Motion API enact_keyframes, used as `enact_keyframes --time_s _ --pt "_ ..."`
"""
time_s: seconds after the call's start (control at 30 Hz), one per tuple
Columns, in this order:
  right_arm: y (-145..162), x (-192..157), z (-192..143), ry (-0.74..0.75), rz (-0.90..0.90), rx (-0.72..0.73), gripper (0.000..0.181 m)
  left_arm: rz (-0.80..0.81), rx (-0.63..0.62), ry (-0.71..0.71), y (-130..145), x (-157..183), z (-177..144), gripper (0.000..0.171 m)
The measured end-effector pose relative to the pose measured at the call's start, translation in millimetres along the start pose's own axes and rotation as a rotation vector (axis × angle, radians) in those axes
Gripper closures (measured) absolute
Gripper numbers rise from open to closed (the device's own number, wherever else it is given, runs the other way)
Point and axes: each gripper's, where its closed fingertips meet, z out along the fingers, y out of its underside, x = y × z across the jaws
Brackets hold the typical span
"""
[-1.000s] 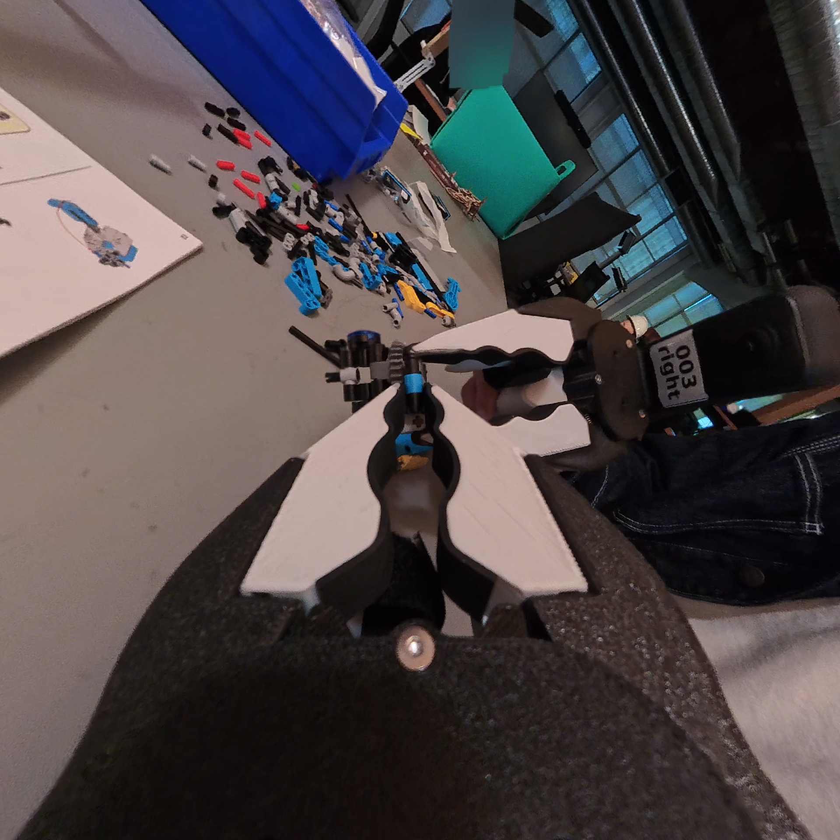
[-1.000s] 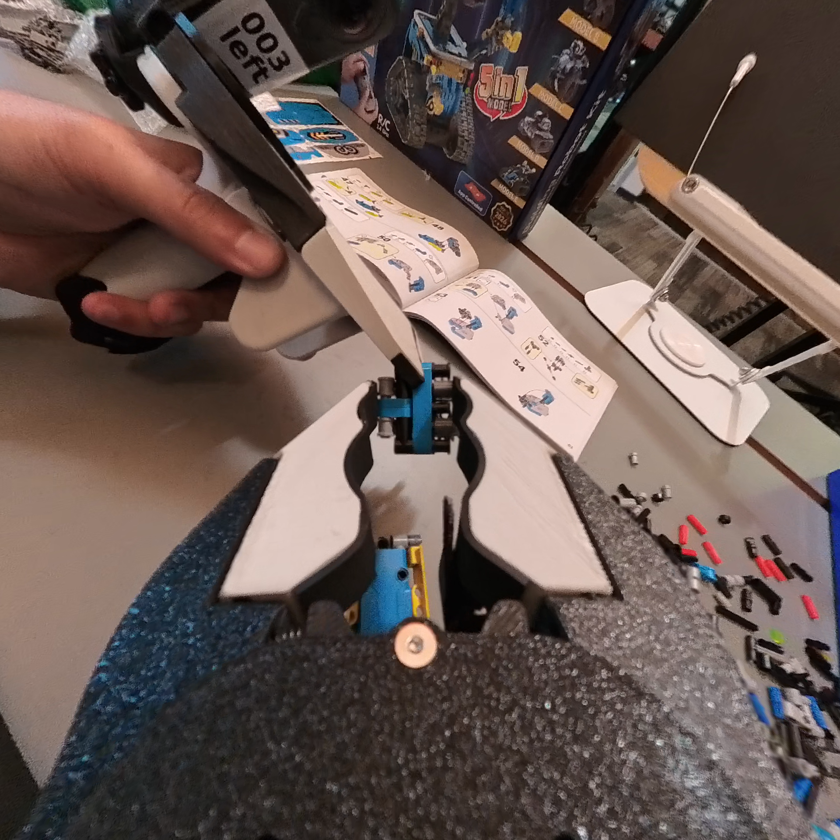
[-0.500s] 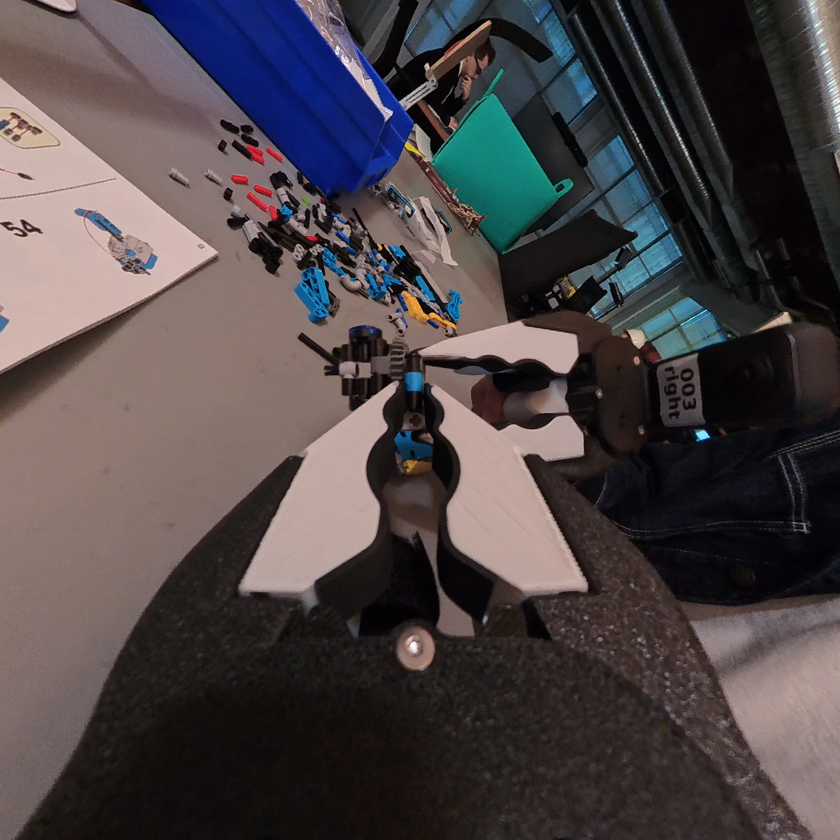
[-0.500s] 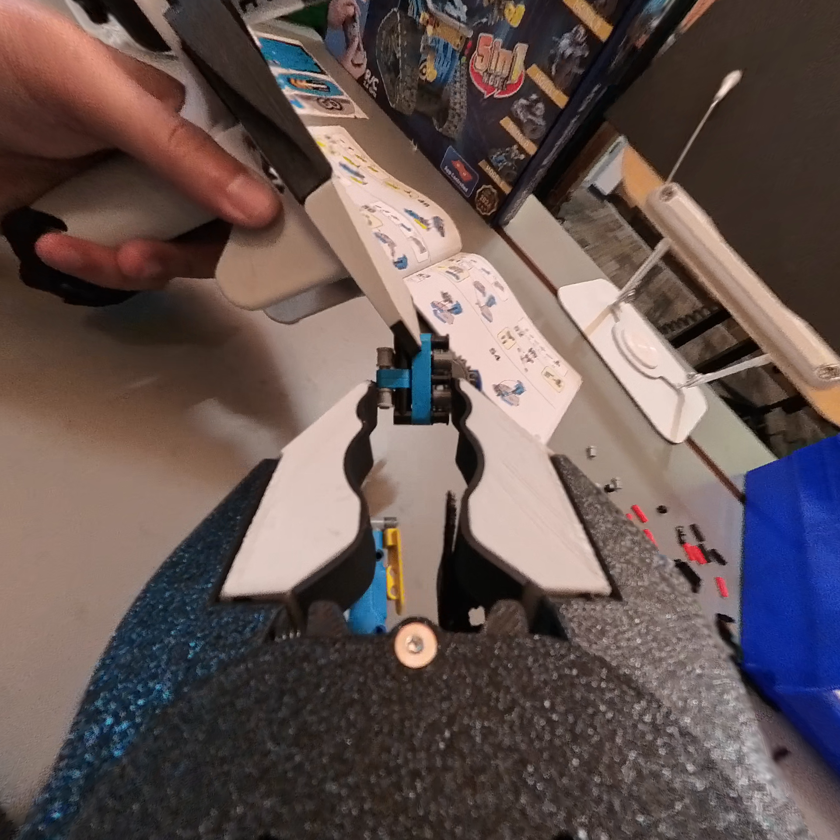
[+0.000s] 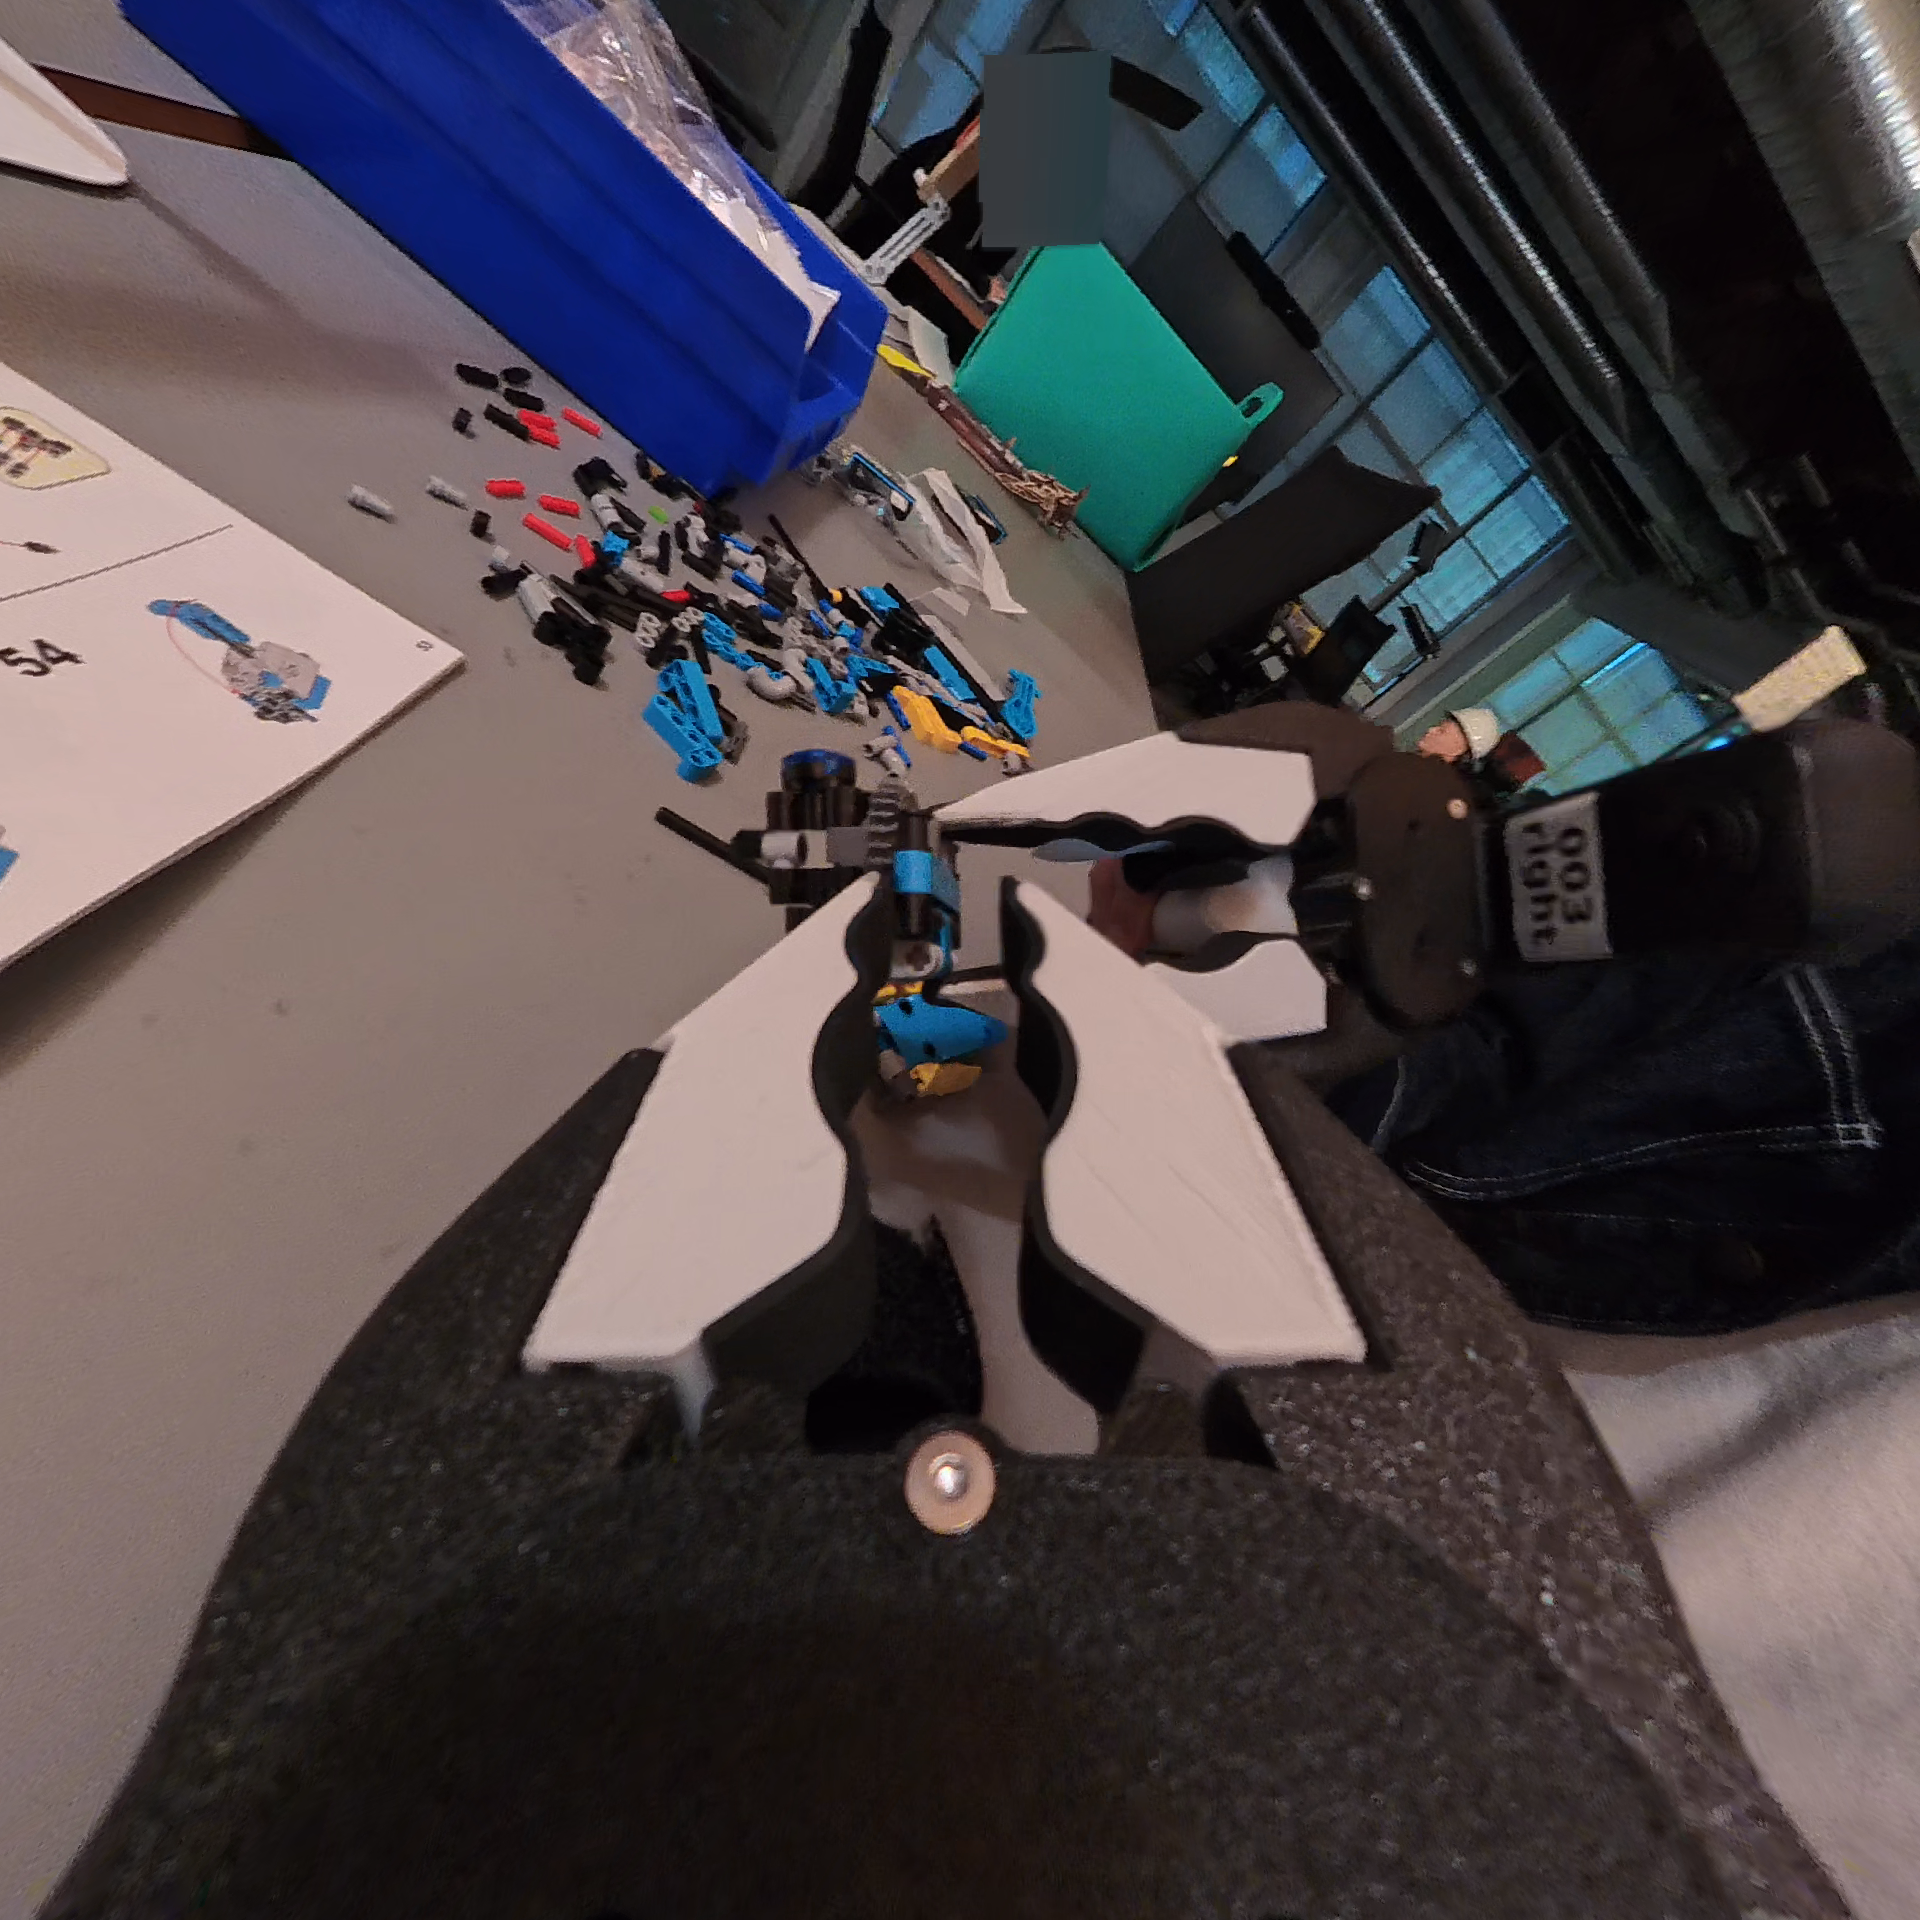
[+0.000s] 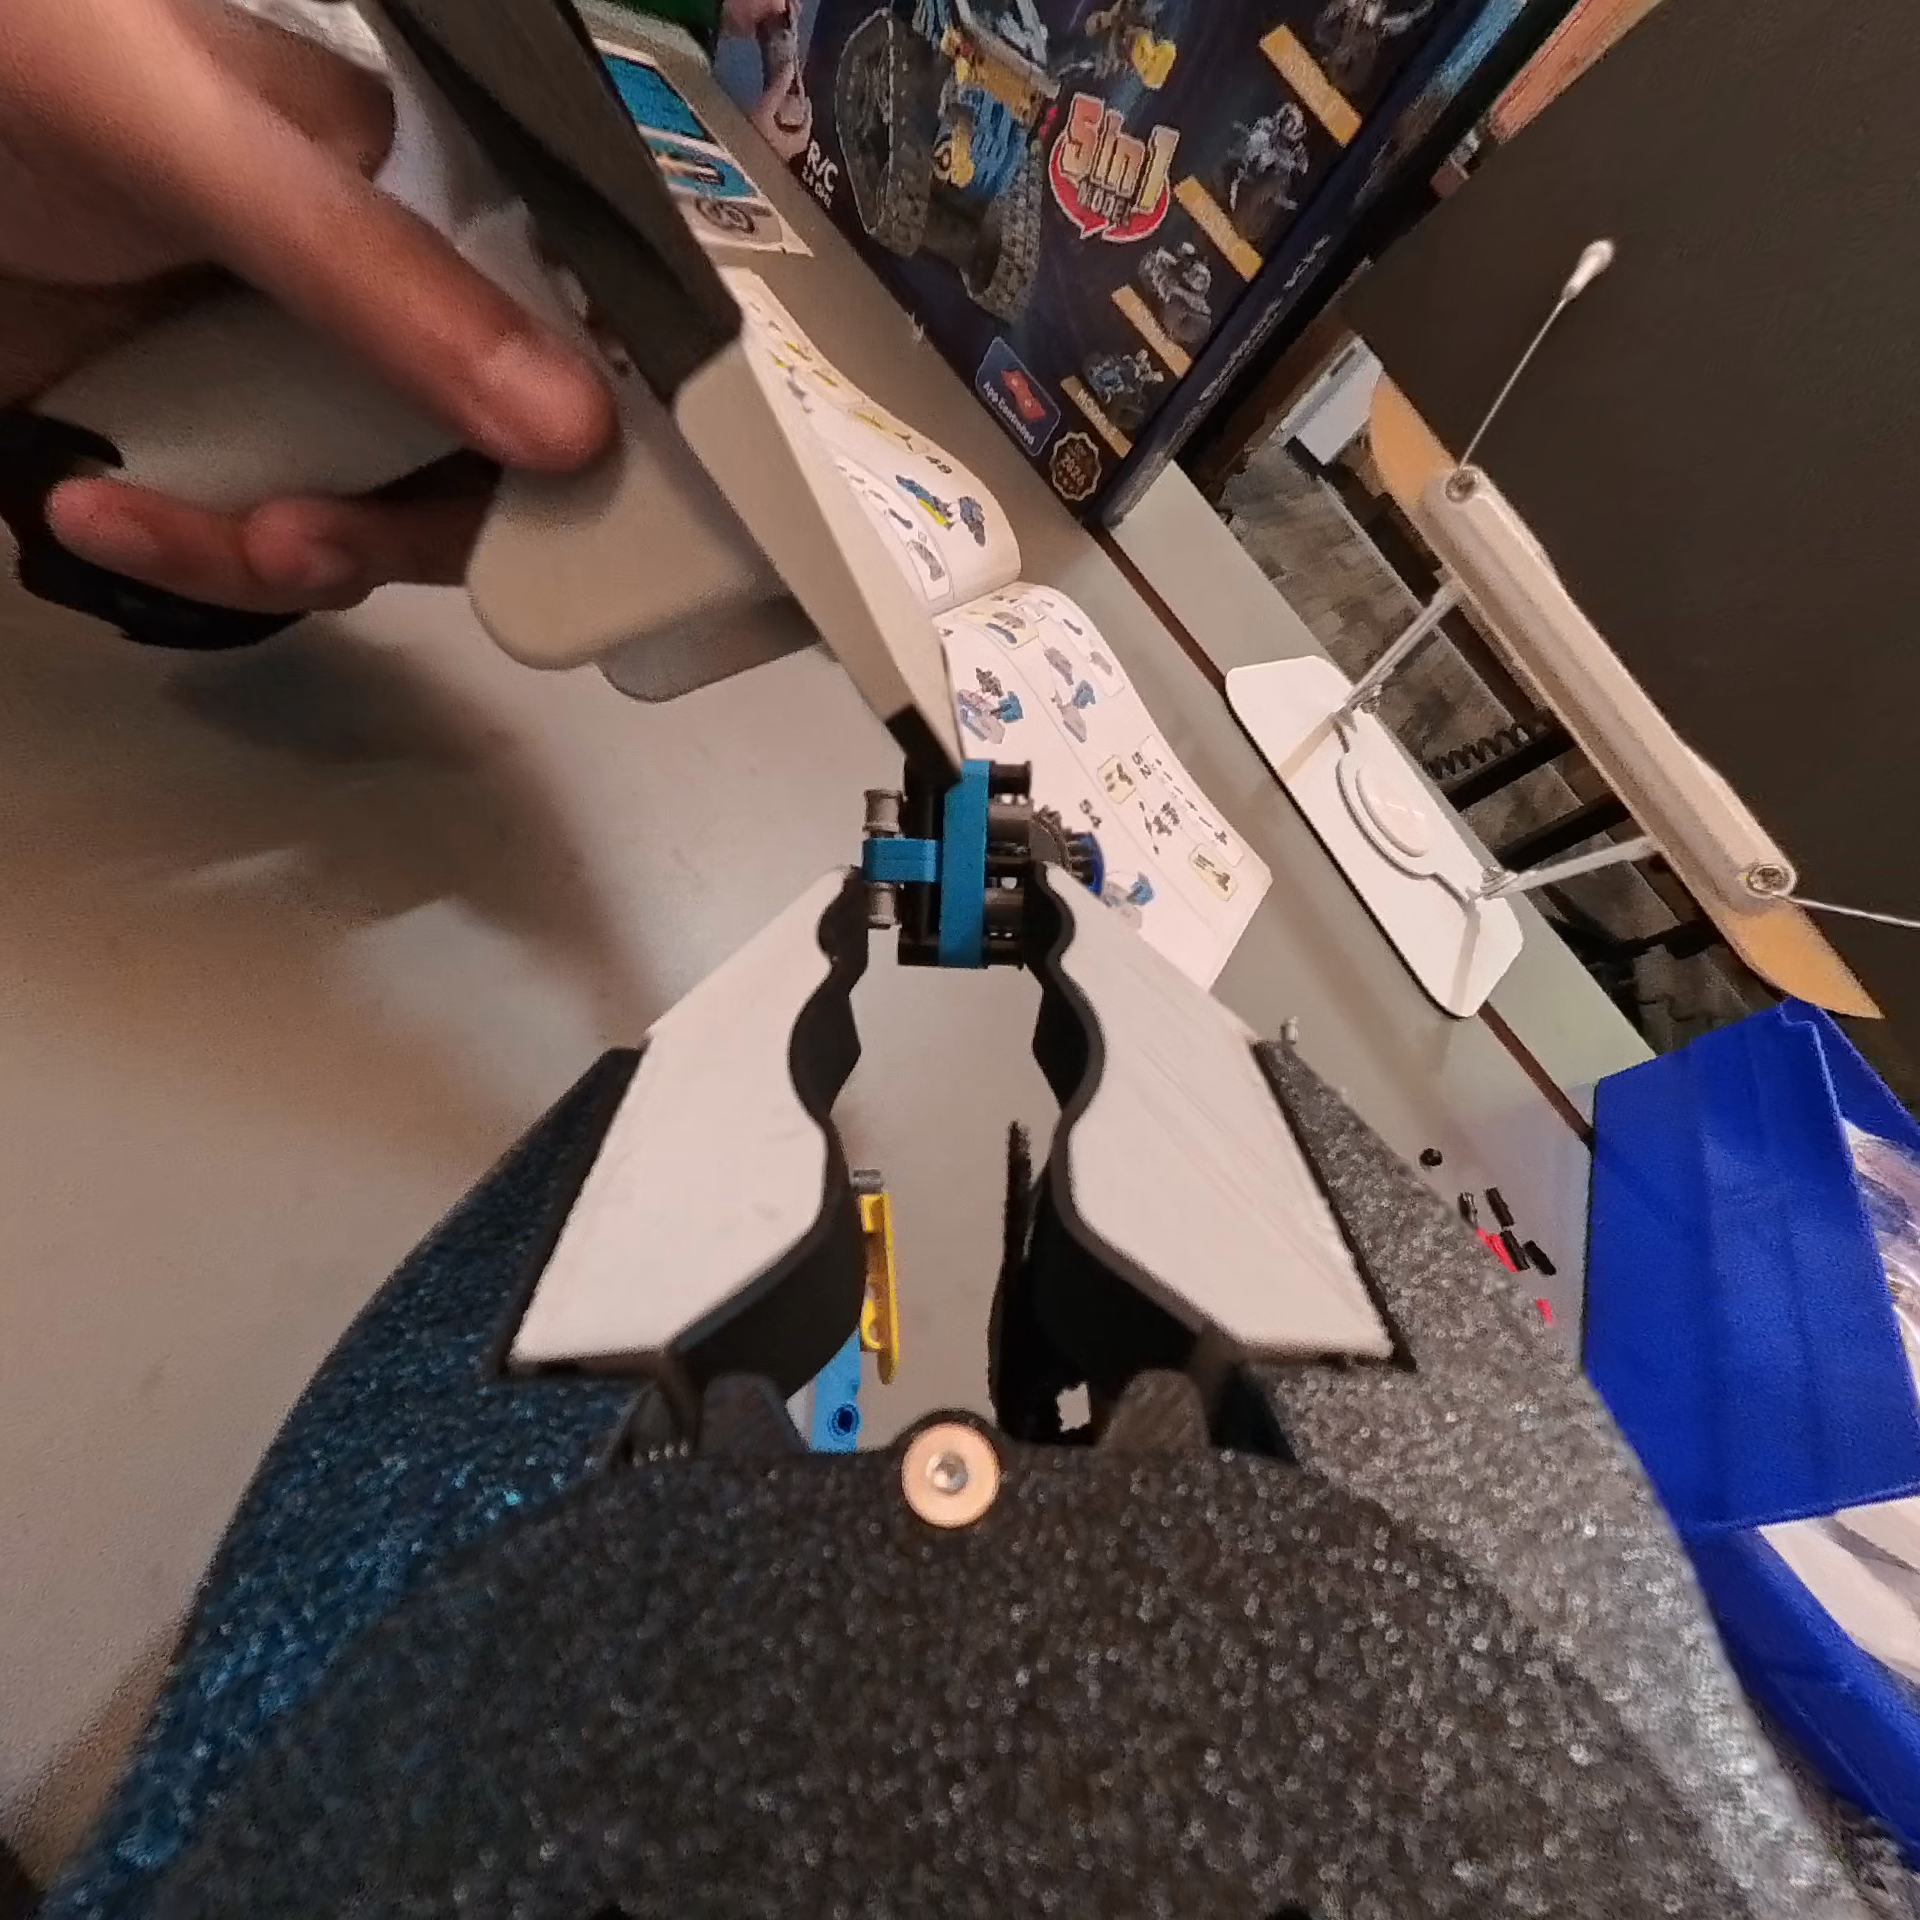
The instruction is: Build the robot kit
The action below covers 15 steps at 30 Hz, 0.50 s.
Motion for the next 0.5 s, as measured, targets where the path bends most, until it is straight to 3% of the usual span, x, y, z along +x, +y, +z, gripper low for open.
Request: enact_keyframes --time_s 0.03,0.23,0.3,0.5 --pt "-2.9 -1.8 -0.5 -0.014 0.020 0.015 0.152 0.013 -0.006 -0.013 0.4 -1.6 -0.9 0.164" --pt "-3.4 -6.8 4.7 -0.065 0.121 0.066 0.151 0.100 -0.042 -0.052 1.7 -2.9 -3.5 0.166" --pt "-9.1 -8.5 3.1 -0.063 0.114 0.092 0.138 0.078 -0.041 -0.039 1.7 -0.9 -3.2 0.166" --pt "-10.1 -5.4 2.1 -0.024 0.076 0.095 0.150 0.064 -0.044 -0.017 3.0 4.4 -1.0 0.166"
